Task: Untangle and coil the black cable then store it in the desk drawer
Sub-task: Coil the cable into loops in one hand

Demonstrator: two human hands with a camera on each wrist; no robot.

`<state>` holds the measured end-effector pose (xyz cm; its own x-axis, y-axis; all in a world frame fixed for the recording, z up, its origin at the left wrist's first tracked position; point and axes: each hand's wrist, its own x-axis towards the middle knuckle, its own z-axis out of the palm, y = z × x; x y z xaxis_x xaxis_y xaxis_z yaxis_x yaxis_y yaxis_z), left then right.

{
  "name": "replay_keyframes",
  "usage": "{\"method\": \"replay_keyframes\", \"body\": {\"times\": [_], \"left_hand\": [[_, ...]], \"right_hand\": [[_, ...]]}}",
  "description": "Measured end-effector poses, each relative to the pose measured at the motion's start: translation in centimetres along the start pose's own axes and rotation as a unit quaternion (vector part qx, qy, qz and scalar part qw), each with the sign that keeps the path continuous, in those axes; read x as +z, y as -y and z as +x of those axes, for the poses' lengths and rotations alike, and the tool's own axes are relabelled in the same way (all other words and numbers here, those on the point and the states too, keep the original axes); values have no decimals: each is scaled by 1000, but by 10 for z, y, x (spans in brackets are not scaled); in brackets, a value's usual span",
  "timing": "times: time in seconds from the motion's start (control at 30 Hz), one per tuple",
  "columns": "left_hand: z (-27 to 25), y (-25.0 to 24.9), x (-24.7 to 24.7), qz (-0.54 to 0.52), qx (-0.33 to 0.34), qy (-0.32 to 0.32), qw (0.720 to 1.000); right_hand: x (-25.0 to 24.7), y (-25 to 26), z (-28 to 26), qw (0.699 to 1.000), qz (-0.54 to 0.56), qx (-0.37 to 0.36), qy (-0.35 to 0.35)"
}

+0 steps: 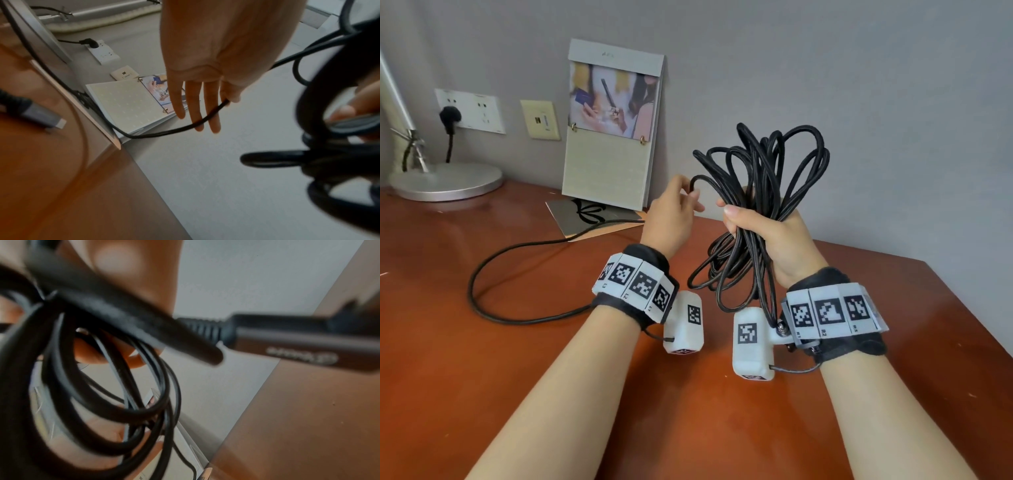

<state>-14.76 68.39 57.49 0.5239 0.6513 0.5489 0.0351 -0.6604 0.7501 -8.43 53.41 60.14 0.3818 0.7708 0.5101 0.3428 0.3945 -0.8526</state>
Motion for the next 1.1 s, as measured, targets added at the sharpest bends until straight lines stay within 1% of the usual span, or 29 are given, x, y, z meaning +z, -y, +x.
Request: {"method": "replay_keyframes", "body": {"times": [0.1,0.2,0.27,0.33,0.4,0.47,0.53,0.6,0.67,0.77,0.87,0.93,1.1], "left_hand": [[0,-3,-1,-29,-10,-32,999],[2,-11,-1,-106,-35,-56,992],[3,-17,0,-147,-42,-85,985],[3,-22,-1,-176,-52,-105,977],[2,-26,-1,-213,-64,-104,969],[0,-32,-2,-246,-71,-90,962],[-4,-39,0,-257,-70,-79,961],[-6,-47,4,-269,-72,-67,958],[-10,-55,8,-296,-79,-37,951],[-18,-69,12,-342,-97,25,934],[-23,-77,16,-377,-118,65,916],[-25,-78,16,-374,-121,84,916],[-26,-78,15,-336,-120,137,924]], "right_hand": [[-4,-1,1,1000,-4,2,-30],[-8,0,2,999,-14,-3,-44],[-10,-1,3,998,-40,-7,-50],[-13,-5,4,995,-60,10,-76],[-16,-10,6,990,-61,36,-120],[-18,-13,6,984,-51,51,-165],[-20,-13,6,979,-48,55,-192],[-22,-13,6,977,-54,60,-199],[-23,-12,5,976,-58,60,-201],[-23,-12,5,976,-50,60,-206],[-23,-12,5,976,-50,66,-201],[-23,-12,6,976,-50,71,-198],[-25,-13,6,974,-58,72,-205]]}}
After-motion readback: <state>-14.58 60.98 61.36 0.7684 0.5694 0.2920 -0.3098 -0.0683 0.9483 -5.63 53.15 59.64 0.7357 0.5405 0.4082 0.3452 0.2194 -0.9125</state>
